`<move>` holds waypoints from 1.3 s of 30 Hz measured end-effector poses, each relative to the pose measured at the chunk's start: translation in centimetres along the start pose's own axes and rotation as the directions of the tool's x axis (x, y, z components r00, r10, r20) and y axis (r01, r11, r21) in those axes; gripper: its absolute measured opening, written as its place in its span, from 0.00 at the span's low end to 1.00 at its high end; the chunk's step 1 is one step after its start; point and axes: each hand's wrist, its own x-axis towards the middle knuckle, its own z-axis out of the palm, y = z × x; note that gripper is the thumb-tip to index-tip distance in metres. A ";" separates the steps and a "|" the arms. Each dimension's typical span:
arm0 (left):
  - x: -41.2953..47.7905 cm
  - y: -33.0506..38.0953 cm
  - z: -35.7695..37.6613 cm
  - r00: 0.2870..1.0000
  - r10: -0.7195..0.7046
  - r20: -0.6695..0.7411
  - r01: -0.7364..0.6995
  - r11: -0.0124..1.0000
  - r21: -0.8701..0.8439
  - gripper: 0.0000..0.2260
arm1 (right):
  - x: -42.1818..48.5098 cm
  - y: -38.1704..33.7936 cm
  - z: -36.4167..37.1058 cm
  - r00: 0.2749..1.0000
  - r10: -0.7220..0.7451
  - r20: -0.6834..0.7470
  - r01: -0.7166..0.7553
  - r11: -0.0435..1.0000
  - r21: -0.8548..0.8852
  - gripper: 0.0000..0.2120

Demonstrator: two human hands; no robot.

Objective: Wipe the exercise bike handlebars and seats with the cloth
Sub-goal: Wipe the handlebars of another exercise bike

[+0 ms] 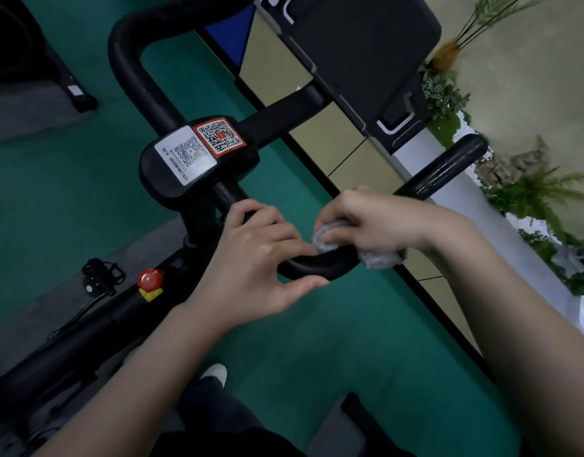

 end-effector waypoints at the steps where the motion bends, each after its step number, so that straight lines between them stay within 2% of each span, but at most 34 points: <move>1: 0.0 0.0 0.0 1.000 0.005 -0.003 -0.005 1.000 0.001 0.14 | 0.0 0.3 -0.3 1.000 0.029 -0.004 -0.029 0.999 -0.014 0.07; 5: 0.0 0.0 -0.1 0.998 0.068 0.012 -0.069 0.994 0.082 0.16 | -0.4 2.5 -1.0 0.969 0.194 -0.151 -0.208 0.975 -0.083 0.07; 7: 0.0 0.2 -0.1 0.994 0.103 0.041 -0.108 0.984 0.140 0.19 | -0.6 2.9 -0.2 0.957 0.156 -0.246 -0.178 0.982 -0.070 0.08; 10: 0.6 1.2 0.3 0.992 0.096 0.077 -0.108 0.979 0.170 0.21 | -1.4 2.9 2.1 0.904 0.005 -0.427 -0.026 0.999 -0.044 0.08; 13: 1.1 2.2 1.3 0.994 0.062 0.092 -0.079 0.977 0.197 0.20 | -2.2 3.3 4.4 0.744 0.025 -0.667 0.022 0.998 0.063 0.09; 16: 1.1 2.3 1.9 0.997 0.029 0.069 -0.042 0.979 0.201 0.18 | -2.3 3.2 6.6 0.498 0.101 -0.861 -0.006 0.993 0.114 0.07; 18: 1.0 2.1 2.1 0.998 0.033 0.049 -0.043 0.978 0.202 0.17 | -2.0 2.2 8.2 0.366 0.143 -0.920 0.026 0.986 0.164 0.07; 21: 1.0 1.9 2.2 0.998 0.055 0.028 -0.059 0.978 0.200 0.16 | -1.9 1.2 9.9 0.266 0.167 -0.949 0.105 0.974 0.201 0.08; 23: 0.9 1.8 2.3 0.997 0.069 0.017 -0.071 0.978 0.194 0.16 | -1.5 1.4 10.3 0.182 0.188 -0.965 0.105 0.972 0.209 0.08; 26: 0.7 1.6 2.4 0.997 0.083 0.003 -0.082 0.978 0.190 0.17 | -0.1 1.7 10.7 -0.051 0.334 -0.941 0.106 0.939 0.327 0.08; 28: 0.7 1.6 2.4 0.996 0.088 -0.004 -0.086 0.976 0.198 0.17 | 0.8 0.9 11.6 -0.206 0.468 -0.860 0.184 0.881 0.436 0.09; 30: 0.7 1.7 2.4 0.995 0.095 -0.013 -0.090 0.973 0.212 0.17 | 1.5 -0.5 12.7 -0.298 0.554 -0.778 0.264 0.831 0.490 0.09; 34: 0.7 1.6 2.4 0.994 0.110 -0.016 -0.104 0.970 0.221 0.17 | 2.4 -2.2 13.0 -0.397 0.689 -0.606 0.409 0.724 0.555 0.10; 39: 0.8 1.7 2.2 0.991 0.134 -0.001 -0.131 0.965 0.228 0.16 | 2.5 -1.6 12.3 -0.406 0.730 -0.551 0.442 0.684 0.580 0.09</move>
